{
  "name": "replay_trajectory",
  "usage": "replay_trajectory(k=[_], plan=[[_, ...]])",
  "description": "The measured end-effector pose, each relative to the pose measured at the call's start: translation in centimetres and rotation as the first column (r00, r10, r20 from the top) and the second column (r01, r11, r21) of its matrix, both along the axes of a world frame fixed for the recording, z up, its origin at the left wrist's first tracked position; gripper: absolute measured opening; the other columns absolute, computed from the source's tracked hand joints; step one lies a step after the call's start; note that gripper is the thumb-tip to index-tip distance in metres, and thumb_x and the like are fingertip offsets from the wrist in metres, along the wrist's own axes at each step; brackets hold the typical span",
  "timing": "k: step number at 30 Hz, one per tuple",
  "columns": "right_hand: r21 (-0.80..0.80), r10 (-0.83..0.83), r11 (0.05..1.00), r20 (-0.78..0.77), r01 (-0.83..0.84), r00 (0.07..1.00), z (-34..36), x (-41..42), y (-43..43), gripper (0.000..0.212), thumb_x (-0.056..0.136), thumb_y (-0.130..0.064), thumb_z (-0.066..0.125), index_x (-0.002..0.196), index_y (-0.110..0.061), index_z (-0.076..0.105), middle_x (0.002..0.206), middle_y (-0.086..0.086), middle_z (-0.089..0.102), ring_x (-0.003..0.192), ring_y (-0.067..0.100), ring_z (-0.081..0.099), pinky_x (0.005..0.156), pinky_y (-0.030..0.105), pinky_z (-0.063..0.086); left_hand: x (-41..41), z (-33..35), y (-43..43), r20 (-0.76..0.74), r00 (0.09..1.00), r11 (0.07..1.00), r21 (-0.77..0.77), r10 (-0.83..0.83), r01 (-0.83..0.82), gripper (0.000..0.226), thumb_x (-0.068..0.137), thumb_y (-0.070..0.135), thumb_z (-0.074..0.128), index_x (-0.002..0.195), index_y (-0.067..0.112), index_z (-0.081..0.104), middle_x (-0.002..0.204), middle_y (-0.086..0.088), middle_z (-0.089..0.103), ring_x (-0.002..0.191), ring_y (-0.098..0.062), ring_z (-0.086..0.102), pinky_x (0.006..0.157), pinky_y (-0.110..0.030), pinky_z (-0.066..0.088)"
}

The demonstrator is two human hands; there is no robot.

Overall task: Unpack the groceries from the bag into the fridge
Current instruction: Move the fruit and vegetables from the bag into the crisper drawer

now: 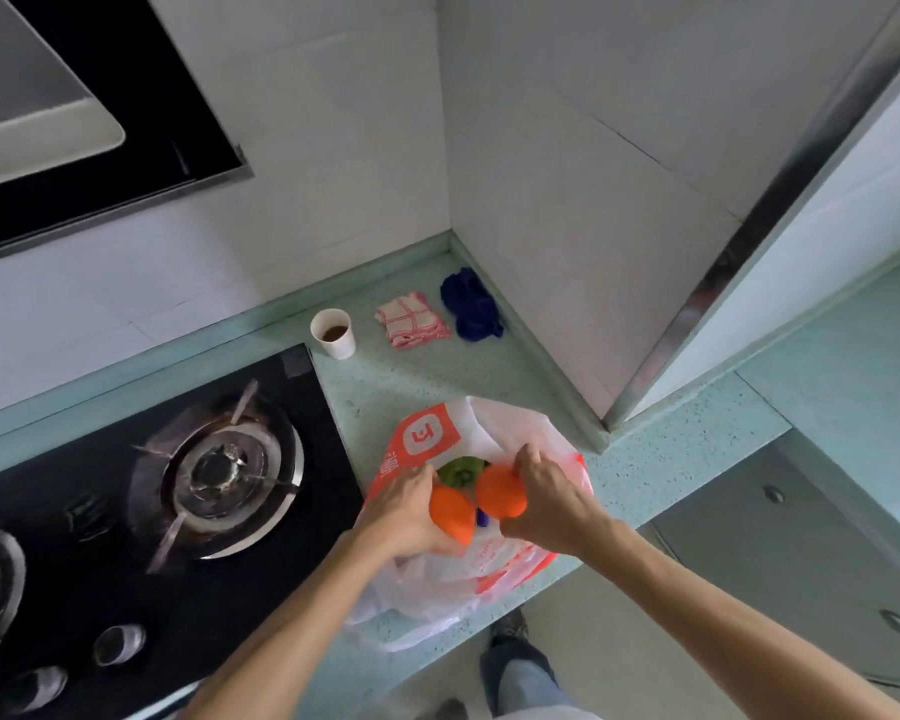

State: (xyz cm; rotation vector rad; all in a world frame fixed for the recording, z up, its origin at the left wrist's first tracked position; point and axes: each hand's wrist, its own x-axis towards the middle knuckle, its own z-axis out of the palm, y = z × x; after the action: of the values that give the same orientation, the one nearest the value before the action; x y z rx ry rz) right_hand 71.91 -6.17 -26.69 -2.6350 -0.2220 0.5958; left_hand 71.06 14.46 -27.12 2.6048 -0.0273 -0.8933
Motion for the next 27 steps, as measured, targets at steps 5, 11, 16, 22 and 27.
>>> replay_trajectory(k=[5, 11, 16, 22, 27], plan=[[0.143, -0.192, 0.974, 0.098, 0.177, 0.976, 4.2, -3.0, 0.0, 0.062, 0.065, -0.03, 0.08, 0.108, -0.014, 0.039, 0.101, 0.004, 0.055, 0.081, 0.023, 0.053, 0.06, 0.029, 0.042, 0.2, 3.4, 1.4, -0.01, 0.989, 0.952, -0.269, 0.149, -0.146, 0.089, 0.059, 0.044, 0.092, 0.129, 0.022, 0.043, 0.131, 0.0, 0.046, 0.114, -0.017, 0.051, 0.082, -0.027, 0.045], [0.183, -0.429, 0.899, 0.181, 0.398, 0.885, 8.9, -9.0, 0.1, 0.086, 0.062, -0.033, 0.084, 0.13, -0.029, 0.032, 0.118, -0.001, 0.043, 0.094, 0.023, 0.052, 0.072, 0.03, 0.048, -1.5, 7.3, 2.4, 0.169, 0.974, 0.85, -0.525, 0.153, -0.043, 0.074, 0.061, 0.036, 0.092, 0.123, 0.028, 0.054, 0.122, 0.004, 0.056, 0.101, -0.01, 0.057, 0.068, -0.017, 0.043], [0.113, -0.53, 0.846, 0.294, 0.521, 0.796, 12.5, -15.7, -0.7, 0.083, 0.06, -0.031, 0.083, 0.128, -0.037, 0.035, 0.114, 0.0, 0.038, 0.093, 0.031, 0.057, 0.08, 0.038, 0.052, -4.2, 9.3, 1.2, 0.292, 0.948, 0.801, -0.594, 0.126, 0.076, 0.082, 0.058, 0.049, 0.085, 0.132, 0.037, 0.053, 0.125, 0.002, 0.049, 0.109, -0.02, 0.058, 0.095, -0.038, 0.051], [0.144, -0.662, 0.724, 0.417, 0.674, 0.623, 15.7, -23.2, -3.6, 0.081, 0.057, -0.031, 0.085, 0.123, -0.037, 0.038, 0.116, 0.0, 0.039, 0.091, 0.03, 0.059, 0.082, 0.037, 0.051, -7.3, 11.7, -5.0, 0.27, 0.962, 0.693, -0.688, -0.028, 0.214, 0.093, 0.055, 0.049, 0.084, 0.138, 0.028, 0.047, 0.126, 0.003, 0.056, 0.103, -0.017, 0.062, 0.09, -0.036, 0.054], [0.161, -0.773, 0.557, 0.46, 0.815, 0.437, 17.1, -31.5, -6.7, 0.082, 0.053, -0.03, 0.086, 0.12, -0.036, 0.039, 0.111, 0.0, 0.039, 0.087, 0.026, 0.055, 0.076, 0.03, 0.044, -13.0, 13.7, -11.8, 0.263, 0.945, 0.586, -0.742, -0.192, 0.326, 0.103, 0.042, 0.059, 0.076, 0.135, 0.029, 0.045, 0.127, 0.005, 0.055, 0.108, -0.017, 0.06, 0.095, -0.035, 0.051]])
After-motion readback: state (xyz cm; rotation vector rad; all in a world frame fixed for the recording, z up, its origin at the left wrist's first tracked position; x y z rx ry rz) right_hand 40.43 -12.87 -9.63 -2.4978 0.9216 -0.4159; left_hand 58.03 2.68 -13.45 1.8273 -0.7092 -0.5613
